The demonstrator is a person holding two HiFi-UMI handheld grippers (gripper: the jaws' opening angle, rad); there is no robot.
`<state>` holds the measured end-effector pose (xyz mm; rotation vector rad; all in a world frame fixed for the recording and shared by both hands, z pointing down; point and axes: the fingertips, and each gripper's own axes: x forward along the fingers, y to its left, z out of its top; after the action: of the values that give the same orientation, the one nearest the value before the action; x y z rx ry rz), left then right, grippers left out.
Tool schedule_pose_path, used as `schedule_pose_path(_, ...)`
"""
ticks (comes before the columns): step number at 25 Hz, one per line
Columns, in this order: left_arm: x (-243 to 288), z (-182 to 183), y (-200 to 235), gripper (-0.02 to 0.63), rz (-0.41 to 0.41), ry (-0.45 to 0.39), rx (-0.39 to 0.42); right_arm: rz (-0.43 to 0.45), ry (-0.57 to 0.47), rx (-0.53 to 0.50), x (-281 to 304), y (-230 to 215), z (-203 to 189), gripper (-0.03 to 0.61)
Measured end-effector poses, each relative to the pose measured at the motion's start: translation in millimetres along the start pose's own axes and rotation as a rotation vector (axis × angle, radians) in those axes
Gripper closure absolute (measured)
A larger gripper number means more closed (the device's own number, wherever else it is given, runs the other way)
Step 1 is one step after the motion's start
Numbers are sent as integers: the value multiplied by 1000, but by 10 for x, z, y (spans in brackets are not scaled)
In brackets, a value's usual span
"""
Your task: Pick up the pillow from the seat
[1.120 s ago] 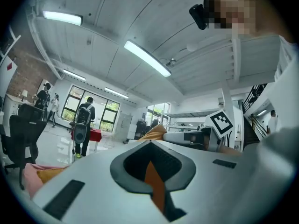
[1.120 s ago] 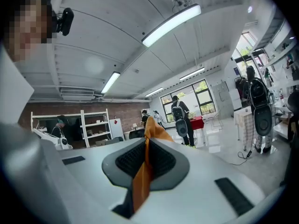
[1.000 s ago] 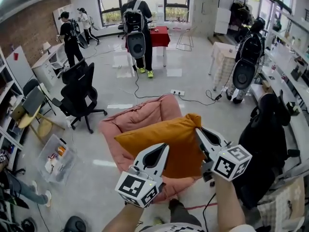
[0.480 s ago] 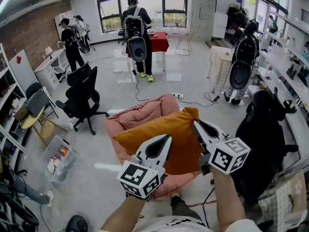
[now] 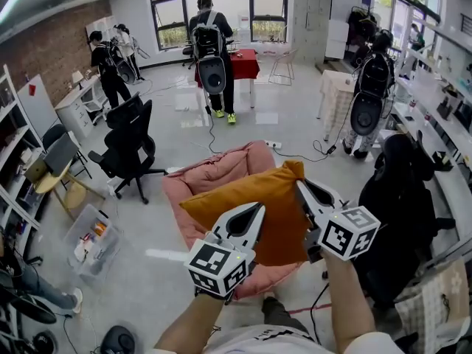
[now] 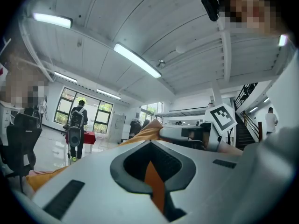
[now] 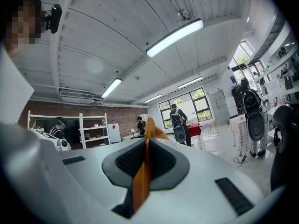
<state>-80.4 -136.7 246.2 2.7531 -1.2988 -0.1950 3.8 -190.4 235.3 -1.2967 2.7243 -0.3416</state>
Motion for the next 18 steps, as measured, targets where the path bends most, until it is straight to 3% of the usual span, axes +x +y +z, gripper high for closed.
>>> schedule_pose_path(18,-50,73,-58,604,25,-15,21,15,-7,-8,-96,39,21,549)
